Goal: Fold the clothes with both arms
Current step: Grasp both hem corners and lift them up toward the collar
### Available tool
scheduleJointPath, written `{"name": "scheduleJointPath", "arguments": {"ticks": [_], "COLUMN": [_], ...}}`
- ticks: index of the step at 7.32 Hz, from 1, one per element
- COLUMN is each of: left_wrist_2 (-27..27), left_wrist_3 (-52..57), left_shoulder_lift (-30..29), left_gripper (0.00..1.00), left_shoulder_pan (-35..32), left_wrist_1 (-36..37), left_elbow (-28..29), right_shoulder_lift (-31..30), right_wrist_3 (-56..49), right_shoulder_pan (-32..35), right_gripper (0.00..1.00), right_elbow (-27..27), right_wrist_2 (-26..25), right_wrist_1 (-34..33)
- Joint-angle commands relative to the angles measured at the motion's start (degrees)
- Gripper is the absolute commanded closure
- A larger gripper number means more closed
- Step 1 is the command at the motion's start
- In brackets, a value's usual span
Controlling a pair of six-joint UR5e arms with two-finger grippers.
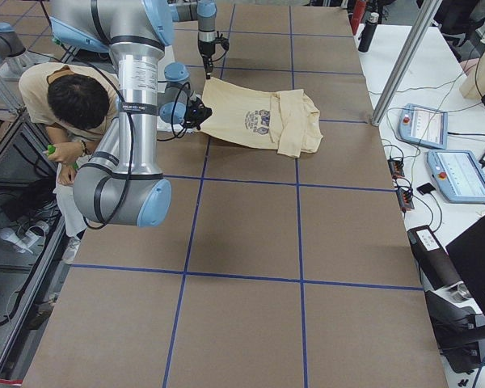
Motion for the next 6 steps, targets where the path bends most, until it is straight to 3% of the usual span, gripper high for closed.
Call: {"name": "scheduleJointPath", "arguments": {"ticks": [1, 2, 3, 4, 5, 6], "left_wrist_2": [-2.6, -2.8, -6.7, -16.1, -17.9, -17.9], "left_wrist_3": [0.1, 0.6, 10.7, 14.3, 17.3, 21.5], "left_shoulder_lift": [3.1, 2.2, -4.0, -6.3, -10.5, -12.8], "left_gripper": [1.00, 1.00, 1.00, 1.00, 1.00, 1.00], "left_shoulder_pan": [-2.4, -6.4, -16.9, -25.3, -29.6, -31.9], "left_wrist_1": [0.9, 0.8, 1.0, 0.7, 0.4, -0.6], "left_elbow": [-8.1, -7.5, -3.9, 2.9, 9.7, 16.3], "right_shoulder_lift": [-1.3, 0.3, 6.6, 16.7, 26.0, 29.3], "right_wrist_3": [-0.4, -1.2, -5.5, -14.4, -22.1, -28.4], "right_shoulder_pan": [6.1, 12.6, 20.2, 28.2, 35.1, 39.1], "right_gripper": [1.00, 1.00, 1.00, 1.00, 1.00, 1.00], "right_elbow": [3.1, 2.3, -2.7, -10.4, -17.8, -23.3], "right_wrist_2": [4.8, 10.6, 15.6, 21.2, 24.9, 25.6], "right_wrist_1": [-0.9, -1.0, -2.3, -8.8, -15.5, -15.9]}}
